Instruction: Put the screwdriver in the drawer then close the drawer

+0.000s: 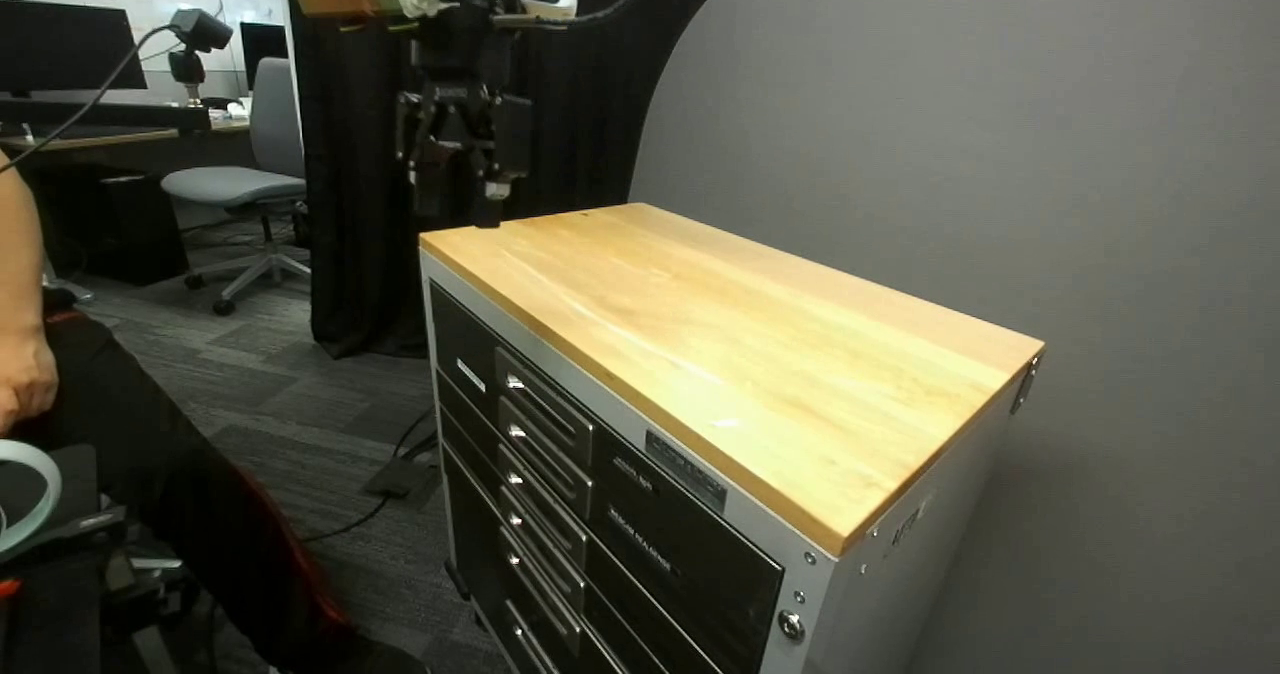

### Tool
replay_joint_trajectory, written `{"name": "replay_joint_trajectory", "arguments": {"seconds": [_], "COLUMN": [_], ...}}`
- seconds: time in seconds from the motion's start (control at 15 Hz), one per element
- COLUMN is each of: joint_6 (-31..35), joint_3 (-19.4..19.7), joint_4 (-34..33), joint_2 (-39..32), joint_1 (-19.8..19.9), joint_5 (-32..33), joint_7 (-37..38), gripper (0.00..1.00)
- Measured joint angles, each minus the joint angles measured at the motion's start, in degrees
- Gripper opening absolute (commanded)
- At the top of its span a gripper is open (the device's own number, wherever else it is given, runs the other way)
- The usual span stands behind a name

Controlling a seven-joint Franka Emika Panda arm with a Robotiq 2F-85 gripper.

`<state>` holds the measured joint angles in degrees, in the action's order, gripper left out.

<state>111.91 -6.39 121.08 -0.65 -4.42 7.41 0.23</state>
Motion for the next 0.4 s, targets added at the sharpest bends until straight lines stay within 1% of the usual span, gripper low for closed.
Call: {"name": "replay_joint_trajectory", "arguments": {"seconds": [0.27,0.4], "joint_6": [-6.46,-7.75], "joint_3": [-0.87,-0.86], "joint_4": [-2.98,-3.63], "joint_2": [-0.31,-0.48], "joint_1": [-1.96,-2.03], "joint_5": [-1.51,-2.14], "joint_7": [1.66,1.66], "gripper": [1.0,1.0]}}
